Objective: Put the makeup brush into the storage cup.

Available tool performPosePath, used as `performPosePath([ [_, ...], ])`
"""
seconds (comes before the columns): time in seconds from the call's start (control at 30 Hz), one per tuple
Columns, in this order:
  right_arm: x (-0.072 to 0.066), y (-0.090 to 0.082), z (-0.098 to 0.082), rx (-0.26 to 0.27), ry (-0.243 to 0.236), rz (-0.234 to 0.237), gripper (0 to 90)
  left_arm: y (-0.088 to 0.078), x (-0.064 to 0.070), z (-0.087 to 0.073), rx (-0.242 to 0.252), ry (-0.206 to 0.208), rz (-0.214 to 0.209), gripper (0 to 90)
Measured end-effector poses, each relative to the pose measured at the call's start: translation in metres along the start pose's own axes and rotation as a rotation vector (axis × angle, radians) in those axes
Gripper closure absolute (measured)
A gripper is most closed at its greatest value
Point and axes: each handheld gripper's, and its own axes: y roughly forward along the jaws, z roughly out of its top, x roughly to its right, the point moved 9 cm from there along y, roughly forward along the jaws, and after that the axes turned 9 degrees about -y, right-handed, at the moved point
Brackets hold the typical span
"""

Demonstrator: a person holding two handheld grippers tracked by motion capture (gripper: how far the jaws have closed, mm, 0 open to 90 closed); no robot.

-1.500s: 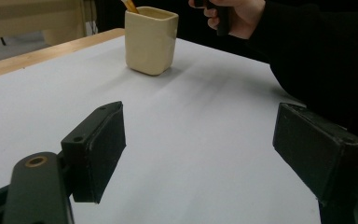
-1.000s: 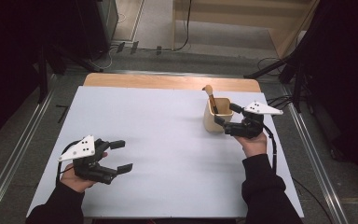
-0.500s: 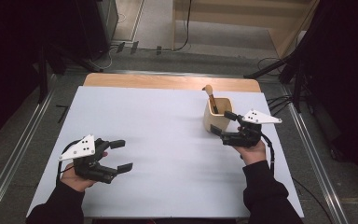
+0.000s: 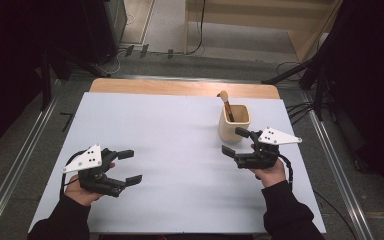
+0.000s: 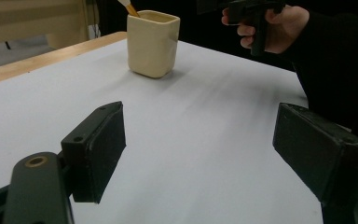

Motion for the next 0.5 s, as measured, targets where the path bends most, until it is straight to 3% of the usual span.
performPosePath([
  [0.5, -0.028, -0.004, -0.003, 0.001, -0.032, 0.054, 15.9, -0.002, 0.000, 0.001, 0.010, 0.006, 0.002, 17.9],
])
